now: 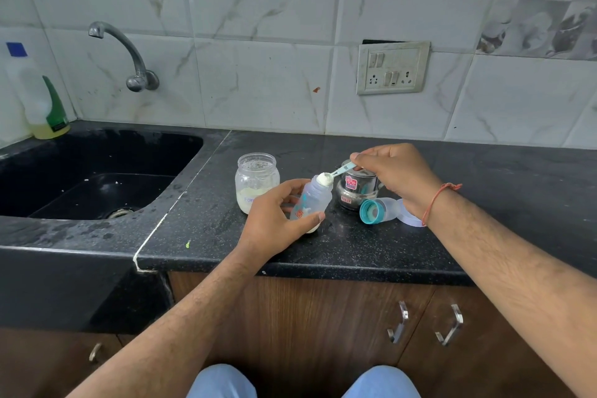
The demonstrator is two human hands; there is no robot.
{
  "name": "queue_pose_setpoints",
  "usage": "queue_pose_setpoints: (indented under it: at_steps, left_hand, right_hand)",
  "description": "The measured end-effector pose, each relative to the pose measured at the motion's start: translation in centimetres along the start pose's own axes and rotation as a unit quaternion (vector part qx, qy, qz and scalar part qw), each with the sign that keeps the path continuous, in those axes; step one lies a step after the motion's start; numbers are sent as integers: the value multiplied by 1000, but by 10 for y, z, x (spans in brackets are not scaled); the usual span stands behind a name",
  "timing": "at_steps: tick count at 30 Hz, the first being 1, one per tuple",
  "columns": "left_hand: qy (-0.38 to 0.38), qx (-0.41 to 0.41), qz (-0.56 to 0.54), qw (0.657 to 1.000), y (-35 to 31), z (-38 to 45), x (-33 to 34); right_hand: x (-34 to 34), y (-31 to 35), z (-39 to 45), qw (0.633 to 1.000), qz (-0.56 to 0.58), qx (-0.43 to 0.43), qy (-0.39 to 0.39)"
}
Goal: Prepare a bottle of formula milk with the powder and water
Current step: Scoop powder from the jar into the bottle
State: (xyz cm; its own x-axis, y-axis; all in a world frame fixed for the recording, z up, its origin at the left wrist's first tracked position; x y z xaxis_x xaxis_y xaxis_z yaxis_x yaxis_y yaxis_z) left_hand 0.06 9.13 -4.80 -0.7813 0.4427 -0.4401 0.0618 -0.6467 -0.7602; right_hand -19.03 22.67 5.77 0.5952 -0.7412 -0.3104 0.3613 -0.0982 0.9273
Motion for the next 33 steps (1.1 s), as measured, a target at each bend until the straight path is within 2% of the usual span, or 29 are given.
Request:
queue_pose_setpoints:
  at_steps: [6, 10, 14, 21, 33]
  left_hand:
    - [0, 1, 1, 1000, 1, 0, 1]
    - [1, -2, 2, 1000, 2, 1, 0]
    - [0, 0, -1, 1000, 2, 2, 1]
    - [-3, 7, 10, 1000, 3, 2, 1]
    - [0, 5, 11, 1000, 0, 2, 0]
  right_hand:
    - [7, 7, 2, 991, -107, -85, 4]
    - [13, 16, -1, 962, -213, -171, 3]
    - [17, 23, -3, 944, -253, -212, 3]
    - [24, 27, -16, 874, -375, -305, 43]
    - [24, 26, -12, 884, -371, -285, 22]
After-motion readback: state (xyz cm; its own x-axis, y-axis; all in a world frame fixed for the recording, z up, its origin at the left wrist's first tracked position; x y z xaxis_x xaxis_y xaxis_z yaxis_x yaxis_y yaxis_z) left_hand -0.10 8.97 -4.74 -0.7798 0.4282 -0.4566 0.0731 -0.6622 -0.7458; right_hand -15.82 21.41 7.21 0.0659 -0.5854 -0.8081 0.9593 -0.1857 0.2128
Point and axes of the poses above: each hand's wrist, its own z-axis towards the middle knuckle, its own x-axis out of the palm, y = z × x, the point moved 1 cm from there along z, towards the middle knuckle, and after that the axes turned 5 degrees about z, right-handed, at the moved point
